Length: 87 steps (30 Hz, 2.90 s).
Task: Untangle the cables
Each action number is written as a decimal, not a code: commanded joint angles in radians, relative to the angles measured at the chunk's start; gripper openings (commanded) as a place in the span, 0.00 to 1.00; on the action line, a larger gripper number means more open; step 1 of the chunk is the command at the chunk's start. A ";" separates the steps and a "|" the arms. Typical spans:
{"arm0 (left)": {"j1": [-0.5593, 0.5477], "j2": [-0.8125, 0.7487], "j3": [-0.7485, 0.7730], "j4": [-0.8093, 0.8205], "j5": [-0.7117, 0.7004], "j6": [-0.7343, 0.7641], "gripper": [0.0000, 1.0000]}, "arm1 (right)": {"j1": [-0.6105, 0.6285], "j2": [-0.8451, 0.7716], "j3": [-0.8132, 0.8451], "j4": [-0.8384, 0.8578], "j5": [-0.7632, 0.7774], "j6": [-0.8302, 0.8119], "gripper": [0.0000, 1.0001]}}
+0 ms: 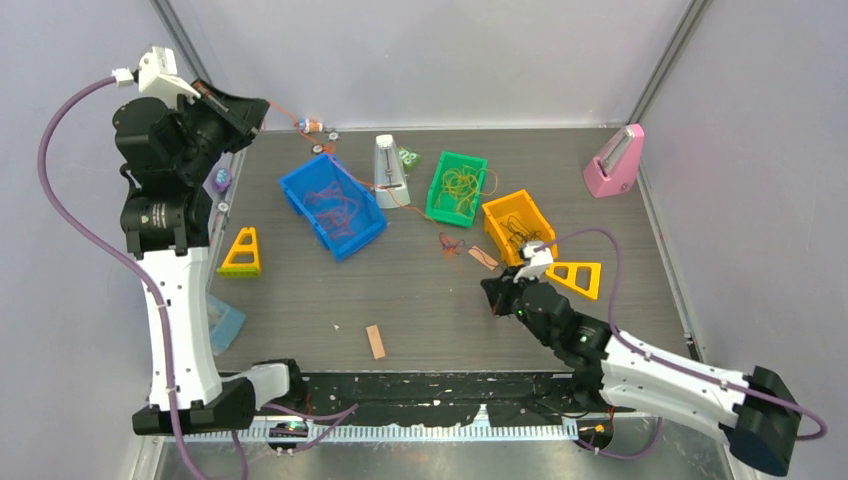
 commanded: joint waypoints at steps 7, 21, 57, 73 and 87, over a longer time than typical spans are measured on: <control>0.154 0.040 -0.120 0.085 -0.015 -0.040 0.00 | -0.010 -0.367 -0.078 -0.481 0.121 0.230 0.05; 0.198 0.085 -0.114 0.075 -0.061 -0.018 0.00 | -0.011 -0.494 -0.047 -0.601 0.148 0.259 0.05; -0.003 0.539 -0.268 0.061 0.073 0.115 0.78 | -0.004 0.129 0.655 -0.243 -0.410 -0.250 0.05; -0.238 -0.227 -1.141 0.780 0.016 0.199 0.96 | -0.009 0.352 0.894 -0.234 -0.387 -0.246 0.05; -0.469 -0.299 -1.445 1.210 0.128 0.624 0.87 | -0.011 0.425 0.978 -0.234 -0.454 -0.203 0.05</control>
